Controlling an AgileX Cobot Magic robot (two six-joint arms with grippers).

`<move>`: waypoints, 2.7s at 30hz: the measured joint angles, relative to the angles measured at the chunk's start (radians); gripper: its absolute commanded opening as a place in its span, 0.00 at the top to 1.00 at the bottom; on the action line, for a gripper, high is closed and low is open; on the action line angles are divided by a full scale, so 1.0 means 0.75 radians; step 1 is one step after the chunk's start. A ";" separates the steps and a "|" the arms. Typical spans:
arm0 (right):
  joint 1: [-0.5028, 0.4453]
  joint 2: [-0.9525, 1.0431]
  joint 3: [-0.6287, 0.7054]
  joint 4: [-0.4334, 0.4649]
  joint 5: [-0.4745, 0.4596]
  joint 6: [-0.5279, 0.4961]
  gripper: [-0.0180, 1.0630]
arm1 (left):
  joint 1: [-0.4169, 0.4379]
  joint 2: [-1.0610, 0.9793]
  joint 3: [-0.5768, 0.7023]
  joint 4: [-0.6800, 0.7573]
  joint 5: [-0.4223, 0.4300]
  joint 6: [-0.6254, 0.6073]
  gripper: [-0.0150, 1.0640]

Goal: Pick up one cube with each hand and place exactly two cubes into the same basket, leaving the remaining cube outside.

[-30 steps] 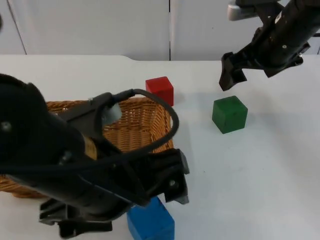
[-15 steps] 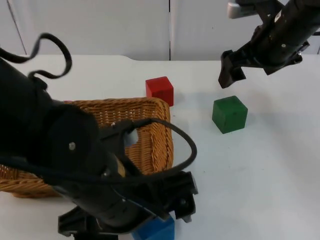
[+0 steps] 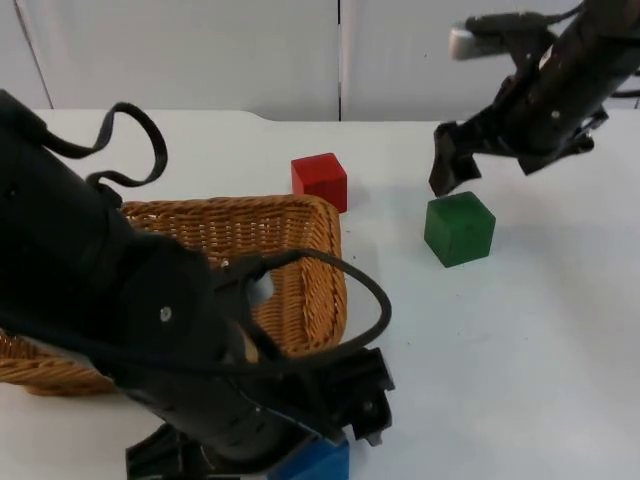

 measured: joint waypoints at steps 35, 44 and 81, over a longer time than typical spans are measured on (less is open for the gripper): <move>0.000 0.128 0.000 0.131 -0.003 -0.071 0.03 | 0.014 0.030 -0.002 -0.078 -0.025 -0.026 0.04; 0.000 0.131 0.000 0.131 -0.005 -0.071 0.05 | 0.014 0.038 -0.002 -0.078 -0.025 -0.026 0.42; 0.000 -0.097 0.000 0.100 0.046 -0.071 0.98 | -0.110 -0.392 -0.002 -0.001 0.107 -0.011 0.99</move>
